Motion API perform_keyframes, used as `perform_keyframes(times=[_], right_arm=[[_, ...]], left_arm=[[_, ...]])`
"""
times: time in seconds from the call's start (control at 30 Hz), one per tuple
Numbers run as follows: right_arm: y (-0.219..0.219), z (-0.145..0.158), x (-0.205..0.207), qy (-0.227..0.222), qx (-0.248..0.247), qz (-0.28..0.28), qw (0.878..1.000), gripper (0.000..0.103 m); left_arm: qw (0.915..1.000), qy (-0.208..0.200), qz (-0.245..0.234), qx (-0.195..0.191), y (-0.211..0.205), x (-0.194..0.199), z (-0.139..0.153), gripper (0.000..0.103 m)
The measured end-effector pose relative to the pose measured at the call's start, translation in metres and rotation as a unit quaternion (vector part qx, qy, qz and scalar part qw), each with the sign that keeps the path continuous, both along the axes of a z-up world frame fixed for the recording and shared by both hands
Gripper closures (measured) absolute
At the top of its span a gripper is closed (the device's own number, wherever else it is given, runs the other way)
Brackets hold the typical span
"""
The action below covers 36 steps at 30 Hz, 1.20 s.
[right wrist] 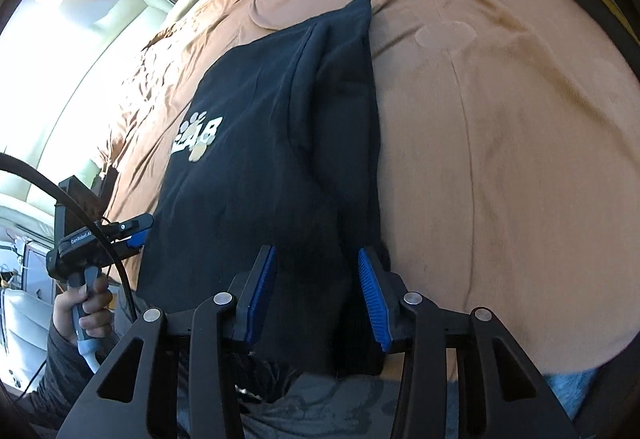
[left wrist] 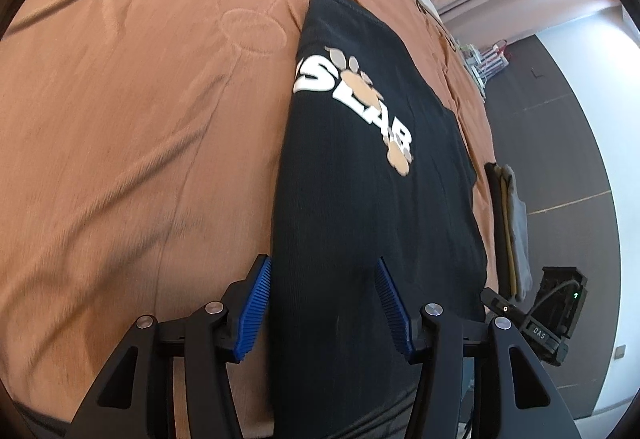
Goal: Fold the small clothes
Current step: 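Pinch the shirt edge with the right gripper, then with the left gripper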
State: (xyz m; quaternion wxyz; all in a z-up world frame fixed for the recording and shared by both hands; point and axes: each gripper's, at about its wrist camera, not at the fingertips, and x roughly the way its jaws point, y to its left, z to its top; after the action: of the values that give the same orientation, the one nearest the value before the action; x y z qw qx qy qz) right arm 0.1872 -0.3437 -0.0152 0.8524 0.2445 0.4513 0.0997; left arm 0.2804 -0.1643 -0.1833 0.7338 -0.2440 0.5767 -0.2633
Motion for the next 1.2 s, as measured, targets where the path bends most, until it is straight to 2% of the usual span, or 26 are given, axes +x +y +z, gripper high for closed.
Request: perform_keyframes(times=[0.03, 0.1, 0.17, 0.33, 0.5, 0.63, 0.73, 0.83, 0.9, 0.93, 0.97, 1.03, 1.07, 1.2], right_arm=[[0.001, 0.000, -0.003, 0.001, -0.002, 0.002, 1.000, 0.064], [0.005, -0.001, -0.008, 0.005, -0.009, 0.007, 1.000, 0.075], [0.007, -0.002, -0.010, 0.010, -0.027, 0.004, 1.000, 0.101], [0.009, 0.003, -0.024, -0.012, -0.029, -0.017, 0.999, 0.103], [0.011, 0.001, -0.048, -0.021, -0.026, -0.027, 0.999, 0.103], [0.011, -0.012, -0.049, -0.012, -0.020, -0.033, 0.999, 0.103], [0.013, -0.003, -0.047, -0.018, -0.027, -0.034, 0.999, 0.103], [0.016, 0.006, -0.049, -0.032, -0.043, -0.028, 0.998, 0.098], [0.012, 0.007, -0.048, -0.036, -0.038, -0.035, 0.998, 0.080], [0.009, 0.005, -0.048, -0.037, -0.035, -0.044, 0.998, 0.056], [0.006, 0.003, -0.047, -0.038, -0.027, -0.052, 0.998, 0.041], [0.004, -0.004, -0.043, -0.034, -0.004, -0.052, 0.998, 0.041], [0.005, -0.008, -0.040, -0.030, -0.001, -0.051, 0.998, 0.041], [0.014, -0.023, -0.030, -0.011, 0.001, -0.042, 0.999, 0.044]], left_arm=[[1.0000, 0.004, -0.003, -0.003, 0.002, -0.004, -0.002, 0.051], [0.9999, 0.010, -0.005, -0.008, 0.004, -0.010, -0.004, 0.054], [0.9998, 0.011, -0.007, -0.013, 0.007, -0.015, -0.005, 0.056], [0.9999, 0.011, -0.011, -0.005, 0.008, -0.024, -0.003, 0.062], [0.9998, 0.010, -0.019, -0.004, 0.009, -0.029, 0.001, 0.063], [0.9997, 0.011, -0.024, -0.002, 0.010, -0.035, -0.003, 0.063], [0.9996, 0.015, -0.022, -0.005, 0.011, -0.036, -0.003, 0.063], [0.9995, 0.017, -0.026, -0.005, 0.011, -0.038, -0.002, 0.063], [0.9994, 0.019, -0.027, -0.008, 0.013, -0.039, -0.003, 0.063], [0.9994, 0.019, -0.027, -0.010, 0.014, -0.041, -0.003, 0.063], [0.9994, 0.018, -0.027, -0.012, 0.014, -0.041, -0.003, 0.063], [0.9996, 0.011, -0.024, -0.011, 0.015, -0.044, -0.003, 0.067], [0.9997, 0.009, -0.021, -0.008, 0.015, -0.045, -0.004, 0.074], [0.9997, 0.005, -0.012, -0.019, 0.021, -0.047, -0.004, 0.090]])
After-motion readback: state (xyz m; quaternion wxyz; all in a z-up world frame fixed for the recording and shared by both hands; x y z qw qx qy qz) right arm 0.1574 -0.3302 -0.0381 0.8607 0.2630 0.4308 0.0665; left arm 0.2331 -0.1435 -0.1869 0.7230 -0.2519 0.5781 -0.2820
